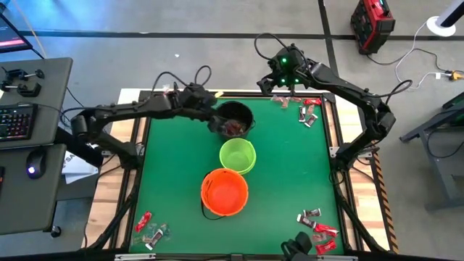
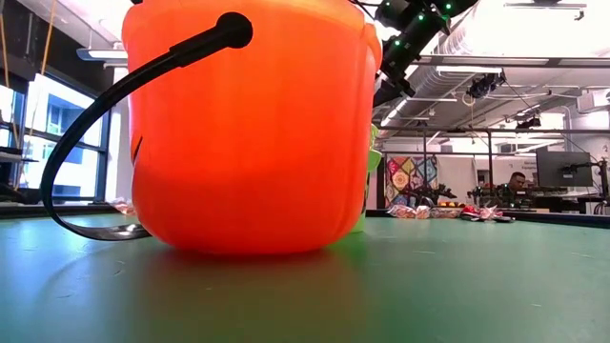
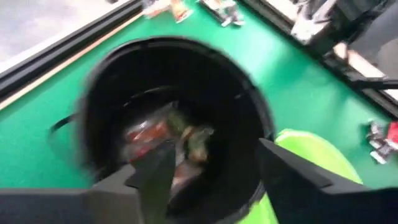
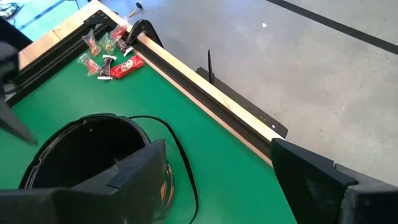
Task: Sort candy by brand, put in halloween buckets
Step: Put the orange gummy into the black bucket
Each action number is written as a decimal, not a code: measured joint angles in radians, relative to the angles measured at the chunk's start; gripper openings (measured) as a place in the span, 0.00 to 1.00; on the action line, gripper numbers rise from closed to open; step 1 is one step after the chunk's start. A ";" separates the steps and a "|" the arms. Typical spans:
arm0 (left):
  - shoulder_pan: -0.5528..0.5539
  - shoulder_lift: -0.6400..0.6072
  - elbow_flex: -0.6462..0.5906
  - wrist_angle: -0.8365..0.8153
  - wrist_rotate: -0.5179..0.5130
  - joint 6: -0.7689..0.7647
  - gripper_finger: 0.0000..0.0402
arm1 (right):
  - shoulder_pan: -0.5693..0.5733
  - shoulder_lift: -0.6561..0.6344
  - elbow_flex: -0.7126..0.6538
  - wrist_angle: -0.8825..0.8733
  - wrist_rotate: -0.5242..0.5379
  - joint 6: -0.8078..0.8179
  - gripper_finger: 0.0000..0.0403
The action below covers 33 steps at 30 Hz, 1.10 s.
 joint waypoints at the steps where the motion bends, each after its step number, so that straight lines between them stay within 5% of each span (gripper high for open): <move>1: 0.008 -0.018 0.000 -0.054 -0.021 0.004 0.58 | 0.000 0.000 0.000 -0.010 0.004 0.006 0.70; 7: 0.053 -0.126 -0.025 -0.363 -0.130 -0.044 0.63 | -0.071 0.019 0.000 -0.181 0.094 0.105 0.70; 12: 0.053 -0.245 -0.144 -0.258 -0.143 -0.138 0.63 | -0.195 0.126 0.000 -0.344 0.092 0.173 0.70; 18: 0.038 -0.362 -0.241 -0.166 -0.147 -0.270 0.63 | -0.293 0.286 0.000 -0.345 0.092 0.189 0.70; 33: 0.039 -0.424 -0.265 -0.181 -0.167 -0.315 0.63 | -0.323 0.435 0.000 -0.326 -0.002 0.219 0.69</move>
